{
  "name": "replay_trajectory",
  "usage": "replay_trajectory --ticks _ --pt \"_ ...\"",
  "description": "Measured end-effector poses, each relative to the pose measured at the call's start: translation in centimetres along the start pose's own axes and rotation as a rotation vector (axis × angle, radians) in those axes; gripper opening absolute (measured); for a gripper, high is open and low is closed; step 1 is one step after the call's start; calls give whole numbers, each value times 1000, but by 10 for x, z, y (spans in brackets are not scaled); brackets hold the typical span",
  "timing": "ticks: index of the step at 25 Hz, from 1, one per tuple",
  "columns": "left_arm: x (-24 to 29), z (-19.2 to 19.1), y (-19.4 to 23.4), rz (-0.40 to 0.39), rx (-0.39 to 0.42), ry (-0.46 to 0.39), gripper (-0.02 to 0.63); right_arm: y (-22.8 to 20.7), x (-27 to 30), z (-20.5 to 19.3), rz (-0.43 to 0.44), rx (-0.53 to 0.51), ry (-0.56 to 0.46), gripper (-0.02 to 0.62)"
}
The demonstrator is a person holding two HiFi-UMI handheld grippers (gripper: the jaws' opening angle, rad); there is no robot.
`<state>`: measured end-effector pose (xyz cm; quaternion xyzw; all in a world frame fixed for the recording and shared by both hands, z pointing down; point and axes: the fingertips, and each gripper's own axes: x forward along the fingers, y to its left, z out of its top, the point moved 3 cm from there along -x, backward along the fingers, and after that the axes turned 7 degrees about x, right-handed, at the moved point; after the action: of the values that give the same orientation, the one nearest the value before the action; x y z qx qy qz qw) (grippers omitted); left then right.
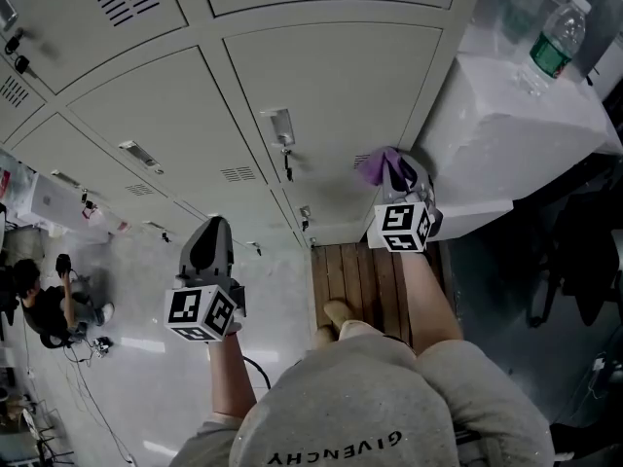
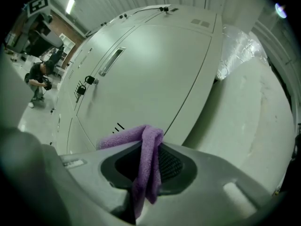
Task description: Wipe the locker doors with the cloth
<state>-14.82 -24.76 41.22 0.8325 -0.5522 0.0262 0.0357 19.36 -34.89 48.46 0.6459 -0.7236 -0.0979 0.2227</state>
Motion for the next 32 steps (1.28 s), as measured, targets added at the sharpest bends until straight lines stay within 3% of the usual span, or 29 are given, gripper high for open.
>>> replay_trajectory --ticks 11,16,32 --pt "-8 -2 -1 9 2 6 18 -11 -3 -7 2 135 18 66" --pt "-10 0 -4 6 9 -2 18 -3 -22 2 93 237 -95 64" --pt "-20 8 -10 -23 18 -39 18 16 -106 65 328 424 -231 58"
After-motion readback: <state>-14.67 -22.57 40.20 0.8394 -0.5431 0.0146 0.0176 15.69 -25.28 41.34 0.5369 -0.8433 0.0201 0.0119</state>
